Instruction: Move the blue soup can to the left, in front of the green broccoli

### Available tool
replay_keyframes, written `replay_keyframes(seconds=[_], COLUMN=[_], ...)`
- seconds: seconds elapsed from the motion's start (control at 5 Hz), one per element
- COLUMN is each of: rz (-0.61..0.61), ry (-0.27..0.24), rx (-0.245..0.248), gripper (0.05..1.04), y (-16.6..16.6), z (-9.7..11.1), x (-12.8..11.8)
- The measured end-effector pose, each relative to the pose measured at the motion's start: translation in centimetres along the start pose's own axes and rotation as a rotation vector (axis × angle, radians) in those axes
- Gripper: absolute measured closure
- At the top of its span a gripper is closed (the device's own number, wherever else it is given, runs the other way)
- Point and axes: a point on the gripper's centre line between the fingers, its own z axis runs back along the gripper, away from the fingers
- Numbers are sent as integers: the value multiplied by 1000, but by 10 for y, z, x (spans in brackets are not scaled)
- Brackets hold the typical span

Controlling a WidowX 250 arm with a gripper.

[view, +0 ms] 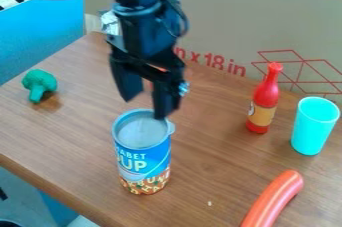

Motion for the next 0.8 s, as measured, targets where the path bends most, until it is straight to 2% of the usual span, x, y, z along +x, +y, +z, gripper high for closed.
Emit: replay_keyframes(seconds=[0.2,0.4,0.6,0.8], rz=[-34,-33,20,61], ry=[28,31,72,105], rx=[8,16,51,59], gripper=[82,82,82,82], y=[-15,-17,-5,4], z=[-7,-10,-13,-19], x=[1,0,-7,-12])
